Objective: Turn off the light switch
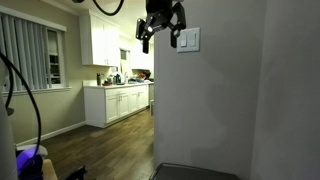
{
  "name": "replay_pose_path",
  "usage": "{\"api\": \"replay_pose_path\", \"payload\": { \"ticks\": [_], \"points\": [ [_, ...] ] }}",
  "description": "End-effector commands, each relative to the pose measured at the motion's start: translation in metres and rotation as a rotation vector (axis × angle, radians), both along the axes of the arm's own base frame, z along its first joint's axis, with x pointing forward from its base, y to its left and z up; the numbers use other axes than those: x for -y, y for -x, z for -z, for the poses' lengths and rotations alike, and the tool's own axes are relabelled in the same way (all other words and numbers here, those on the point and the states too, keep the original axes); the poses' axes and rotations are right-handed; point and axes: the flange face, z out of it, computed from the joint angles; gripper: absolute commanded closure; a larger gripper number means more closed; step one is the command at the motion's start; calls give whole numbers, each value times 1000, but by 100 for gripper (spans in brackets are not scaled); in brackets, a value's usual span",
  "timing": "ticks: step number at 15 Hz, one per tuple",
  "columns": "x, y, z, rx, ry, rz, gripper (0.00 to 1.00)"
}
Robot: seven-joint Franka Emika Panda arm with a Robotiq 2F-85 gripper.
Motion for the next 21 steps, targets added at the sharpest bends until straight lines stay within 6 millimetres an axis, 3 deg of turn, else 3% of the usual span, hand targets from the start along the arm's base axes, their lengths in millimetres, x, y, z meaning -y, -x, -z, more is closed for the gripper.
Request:
{"api": "replay_pose_path", "payload": {
  "ticks": [1,2,3,4,7,9,12,15,21],
  "points": [
    [0,0,-1,-1,0,0,0],
    [0,0,-1,-1,0,0,0],
    [-12,-10,-2,2,25,-46,25],
    [-22,-18,-3,9,32,-73,26],
    [-67,-52,-6,91,48,-183,47],
    [-86,-77,-7,166,54,-214,59],
    [-95,-108,-7,245,44,-221,80],
    [-91,-132,-8,299,-35,-182,98],
    [-85,-161,-36,461,-213,-58,100]
  ]
}}
